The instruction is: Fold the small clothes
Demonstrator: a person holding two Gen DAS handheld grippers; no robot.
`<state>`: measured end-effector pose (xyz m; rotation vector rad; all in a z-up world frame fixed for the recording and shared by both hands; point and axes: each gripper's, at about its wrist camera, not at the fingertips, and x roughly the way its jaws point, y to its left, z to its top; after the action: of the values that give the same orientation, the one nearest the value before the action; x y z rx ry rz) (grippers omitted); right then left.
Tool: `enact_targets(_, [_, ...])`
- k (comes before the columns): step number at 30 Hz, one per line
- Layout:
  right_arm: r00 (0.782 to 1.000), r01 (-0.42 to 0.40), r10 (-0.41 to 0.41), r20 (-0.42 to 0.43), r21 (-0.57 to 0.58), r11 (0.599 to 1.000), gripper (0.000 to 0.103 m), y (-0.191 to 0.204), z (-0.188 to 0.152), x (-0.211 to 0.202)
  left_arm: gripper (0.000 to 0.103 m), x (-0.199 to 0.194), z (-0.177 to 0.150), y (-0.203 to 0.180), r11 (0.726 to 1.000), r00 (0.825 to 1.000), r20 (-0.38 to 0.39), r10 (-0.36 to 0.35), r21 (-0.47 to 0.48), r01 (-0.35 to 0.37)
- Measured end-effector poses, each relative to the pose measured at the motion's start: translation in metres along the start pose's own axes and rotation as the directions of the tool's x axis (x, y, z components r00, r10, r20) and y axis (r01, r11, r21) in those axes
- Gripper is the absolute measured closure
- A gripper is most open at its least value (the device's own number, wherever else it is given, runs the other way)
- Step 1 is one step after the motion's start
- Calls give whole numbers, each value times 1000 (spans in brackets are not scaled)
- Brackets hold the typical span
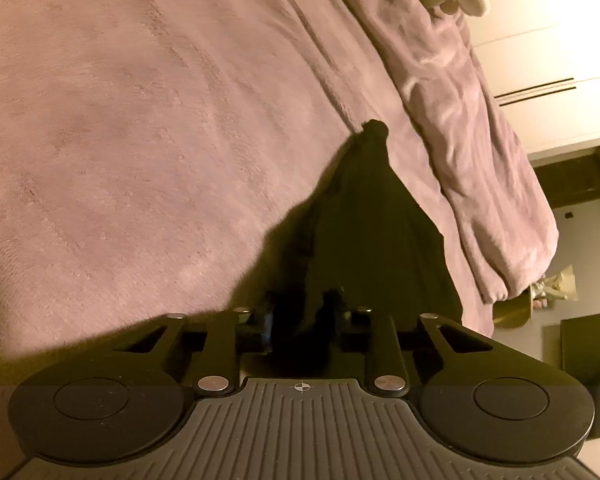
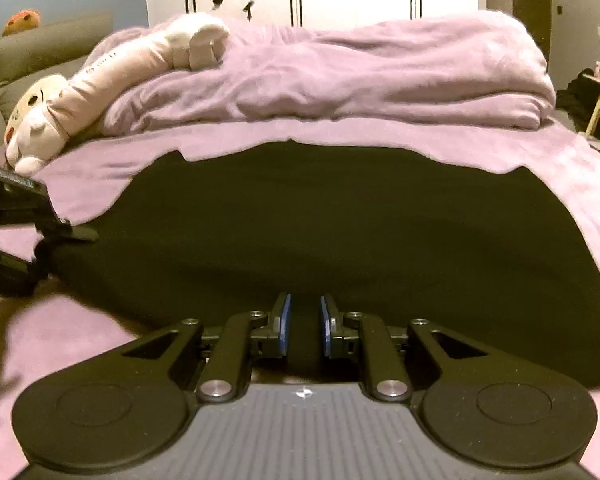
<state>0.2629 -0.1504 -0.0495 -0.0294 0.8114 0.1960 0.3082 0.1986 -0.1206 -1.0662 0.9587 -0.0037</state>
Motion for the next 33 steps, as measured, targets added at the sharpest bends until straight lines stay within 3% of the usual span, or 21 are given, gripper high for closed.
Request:
enact_targets(2, [999,-40,40,-16,16,999,87,-7,6,-3,85,-2,0,-2,1000,1000,5,-7,12,7])
enact_targets(5, [991,-127,131,-12,183,975,87,-35,13,-17,89,-7,1,-6,1000,1000,23,-13,25,12])
enact_targets(9, [997,-76,68,47,194,978,87,-55,6,-46,90,-17,1,-20,996,997,57,-45,80,40])
enact_targets(13, [996,-68,54,66,245,967,86,-77,-10,-71,90,-24,-6,-56,979,994,67,-84,192,69])
enact_targets(17, [997,-46,25,73,304,952,84,-100,-24,-88,91,-23,-30,-116,919,989,41,-143,377,117])
enact_targets(21, [997,-9,-19,78,342,940,83,-120,-32,-95,91,4,-75,-171,839,981,-64,-183,510,190])
enact_targets(23, [996,23,-52,70,364,931,83,-132,-36,-98,90,25,-104,-190,805,977,-125,-172,554,213])
enact_targets(25, [996,36,-65,61,390,920,83,-143,-38,-100,90,48,-130,-197,791,974,-178,-141,571,219])
enact_targets(27, [995,46,-77,59,414,909,83,-152,-40,-102,89,70,-151,-194,797,973,-212,-89,571,198])
enact_targets(29, [995,49,-80,56,424,904,83,-159,-42,-103,81,88,-165,-184,815,969,-246,-25,557,162])
enact_targets(33, [998,24,-45,41,426,904,83,-166,-42,-98,73,74,-177,-177,797,976,-219,-12,587,141])
